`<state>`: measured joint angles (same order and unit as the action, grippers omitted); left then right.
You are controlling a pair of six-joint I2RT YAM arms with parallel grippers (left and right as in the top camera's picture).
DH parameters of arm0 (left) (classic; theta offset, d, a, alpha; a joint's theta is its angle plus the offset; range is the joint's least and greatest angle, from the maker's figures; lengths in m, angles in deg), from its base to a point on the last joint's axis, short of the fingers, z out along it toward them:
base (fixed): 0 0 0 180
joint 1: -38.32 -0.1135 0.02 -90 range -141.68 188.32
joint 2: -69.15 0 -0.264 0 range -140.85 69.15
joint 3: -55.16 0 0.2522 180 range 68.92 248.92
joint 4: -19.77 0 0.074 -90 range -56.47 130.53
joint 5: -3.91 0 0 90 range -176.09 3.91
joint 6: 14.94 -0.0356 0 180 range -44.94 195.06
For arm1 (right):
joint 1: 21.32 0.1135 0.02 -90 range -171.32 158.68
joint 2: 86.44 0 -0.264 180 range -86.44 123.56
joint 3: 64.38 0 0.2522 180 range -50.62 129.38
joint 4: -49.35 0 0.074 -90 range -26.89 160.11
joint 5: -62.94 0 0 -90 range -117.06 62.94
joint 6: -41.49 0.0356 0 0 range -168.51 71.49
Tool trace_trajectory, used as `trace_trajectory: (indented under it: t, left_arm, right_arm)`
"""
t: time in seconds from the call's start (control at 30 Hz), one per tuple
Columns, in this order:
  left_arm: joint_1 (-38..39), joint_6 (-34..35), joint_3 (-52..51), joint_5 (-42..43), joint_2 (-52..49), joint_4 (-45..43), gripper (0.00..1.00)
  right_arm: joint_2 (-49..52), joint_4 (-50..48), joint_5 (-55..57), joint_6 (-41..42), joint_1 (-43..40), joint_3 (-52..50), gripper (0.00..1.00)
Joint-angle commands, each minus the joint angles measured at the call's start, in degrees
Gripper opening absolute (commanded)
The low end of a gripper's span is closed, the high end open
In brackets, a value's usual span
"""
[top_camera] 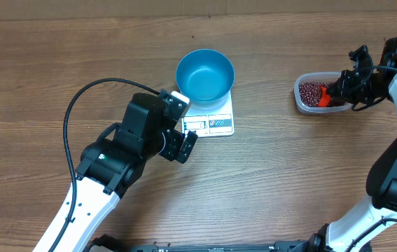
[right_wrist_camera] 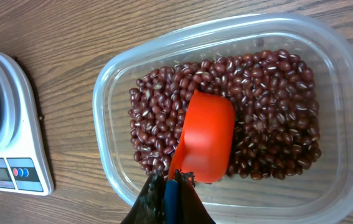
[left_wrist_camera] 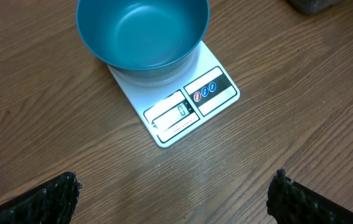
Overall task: Scoop item into bowl and weigh 150g on scale
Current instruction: 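Lower the red scoop into the beans and drag it through them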
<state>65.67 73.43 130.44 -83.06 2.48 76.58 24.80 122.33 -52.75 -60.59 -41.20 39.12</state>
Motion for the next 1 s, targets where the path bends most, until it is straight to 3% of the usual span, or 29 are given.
trace_trajectory:
  t: [0.0,0.97]
  left_arm:
    - [0.2,0.5,1.4,0.9,-0.3,-0.2,0.99]
    - [0.2,0.5,1.4,0.9,-0.3,-0.2,0.99]
  right_arm:
    - [0.5,0.0,-3.6,-0.5,0.1,0.2,0.04]
    - [4.7,-0.1,-7.0,-0.4,-4.9,0.2,0.04]
